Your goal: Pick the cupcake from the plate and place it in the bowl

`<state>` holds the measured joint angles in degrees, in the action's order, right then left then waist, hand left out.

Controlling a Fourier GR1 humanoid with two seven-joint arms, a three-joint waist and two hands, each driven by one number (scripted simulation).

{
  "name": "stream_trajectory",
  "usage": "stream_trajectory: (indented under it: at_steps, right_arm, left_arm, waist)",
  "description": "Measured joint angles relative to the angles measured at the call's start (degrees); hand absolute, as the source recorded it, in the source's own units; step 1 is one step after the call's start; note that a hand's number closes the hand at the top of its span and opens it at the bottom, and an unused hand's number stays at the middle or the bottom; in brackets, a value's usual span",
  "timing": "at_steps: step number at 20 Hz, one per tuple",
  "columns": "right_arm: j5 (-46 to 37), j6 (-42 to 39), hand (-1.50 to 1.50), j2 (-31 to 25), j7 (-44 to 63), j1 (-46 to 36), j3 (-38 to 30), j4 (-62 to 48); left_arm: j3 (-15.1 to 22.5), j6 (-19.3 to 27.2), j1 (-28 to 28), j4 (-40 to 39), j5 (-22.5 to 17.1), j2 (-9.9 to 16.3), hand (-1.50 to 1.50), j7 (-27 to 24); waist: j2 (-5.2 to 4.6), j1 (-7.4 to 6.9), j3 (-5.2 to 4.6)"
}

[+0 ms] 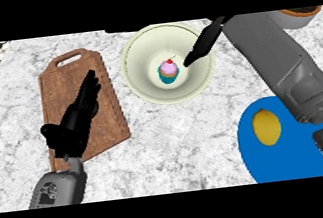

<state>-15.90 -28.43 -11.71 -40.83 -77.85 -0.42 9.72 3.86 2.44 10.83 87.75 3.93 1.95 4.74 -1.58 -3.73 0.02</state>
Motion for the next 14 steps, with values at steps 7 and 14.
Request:
stream_trajectory:
  at_steps: [7, 14]
  right_arm:
    - [1.9, -6.2, -1.5, -4.1, 3.4, 0.8, -0.9, 0.0]
    - [2.4, -8.8, -1.5, -6.1, 4.8, 3.3, 0.0, 2.5]
  left_arm:
    - [0.8, 0.4, 0.3, 0.2, 0.6, -0.7, 0.0, 0.2]
    - [0.9, 0.1, 0.0, 0.3, 0.6, -0.6, 0.0, -0.1]
  waist:
    - [-0.4, -0.5, 0.07]
    - [-0.57, -0.87, 0.14]
